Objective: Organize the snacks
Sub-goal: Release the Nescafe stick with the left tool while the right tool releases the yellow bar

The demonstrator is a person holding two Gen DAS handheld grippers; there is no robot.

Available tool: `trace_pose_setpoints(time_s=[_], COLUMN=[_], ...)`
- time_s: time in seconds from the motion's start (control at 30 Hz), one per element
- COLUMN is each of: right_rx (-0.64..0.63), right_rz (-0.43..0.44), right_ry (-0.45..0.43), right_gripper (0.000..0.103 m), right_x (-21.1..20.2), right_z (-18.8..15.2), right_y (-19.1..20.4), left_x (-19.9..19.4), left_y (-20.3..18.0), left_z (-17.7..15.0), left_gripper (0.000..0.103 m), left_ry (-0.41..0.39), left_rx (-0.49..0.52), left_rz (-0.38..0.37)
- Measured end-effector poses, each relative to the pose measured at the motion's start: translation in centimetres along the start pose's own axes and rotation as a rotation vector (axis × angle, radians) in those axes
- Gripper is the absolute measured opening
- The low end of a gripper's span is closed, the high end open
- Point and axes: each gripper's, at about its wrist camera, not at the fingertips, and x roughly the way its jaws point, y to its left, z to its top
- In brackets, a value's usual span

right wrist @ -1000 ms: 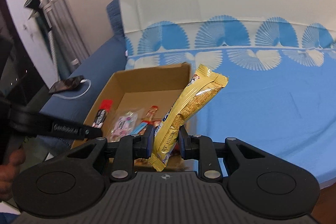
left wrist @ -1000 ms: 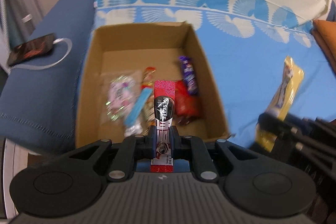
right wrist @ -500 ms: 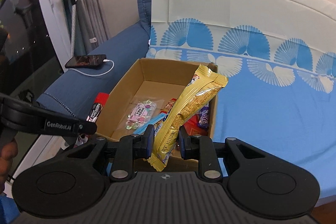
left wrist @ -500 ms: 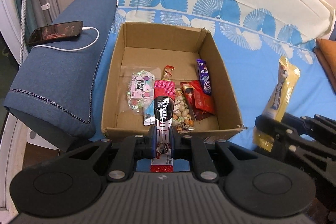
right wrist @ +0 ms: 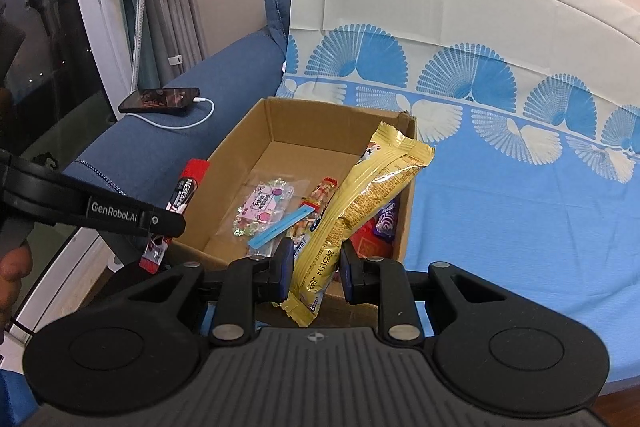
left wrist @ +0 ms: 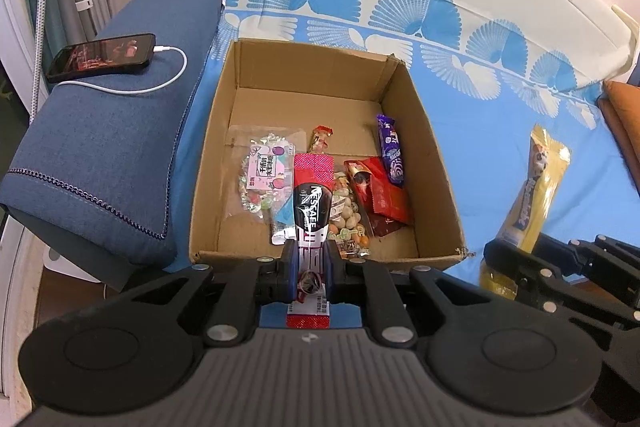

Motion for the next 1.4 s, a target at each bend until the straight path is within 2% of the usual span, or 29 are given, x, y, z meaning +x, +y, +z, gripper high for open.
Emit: trace_pose_setpoints(time_s=[0.33,0.57,0.83,0.93,1.4], right_rx=[0.009,0.007,0.015,0.019,0.057], right_rz=[0.001,0.001,-0.007,-0.005,0.006], right_ry=[0.020,0.044,0.076,0.091,0.181], right_gripper=[0.026,0.026,0.026,0.026,0.027], right_x=[1.5,4.2,8.4,10.1,17.5], right_z=[0.5,1.9,3.8,4.3,5.3], right_y=[-0.6,-1.4,-2.2,-2.4,-3.8], left_x=[1.3,2.6,5.9,7.6,16.0], left_y=[0.9,2.0,2.4,2.2,2.0], left_z=[1.6,4.4,8.2,9.3,11.7], left_gripper=[0.014,0.014,0.014,0.014,0.014], left_ry=[0.009,-0.014,-0.021,0.000,0.089], left_rx=[-0.019,-0.061,-0.068,-0.062,-0.006], left_rz=[0.010,0.021,0.025,0.024,0.062])
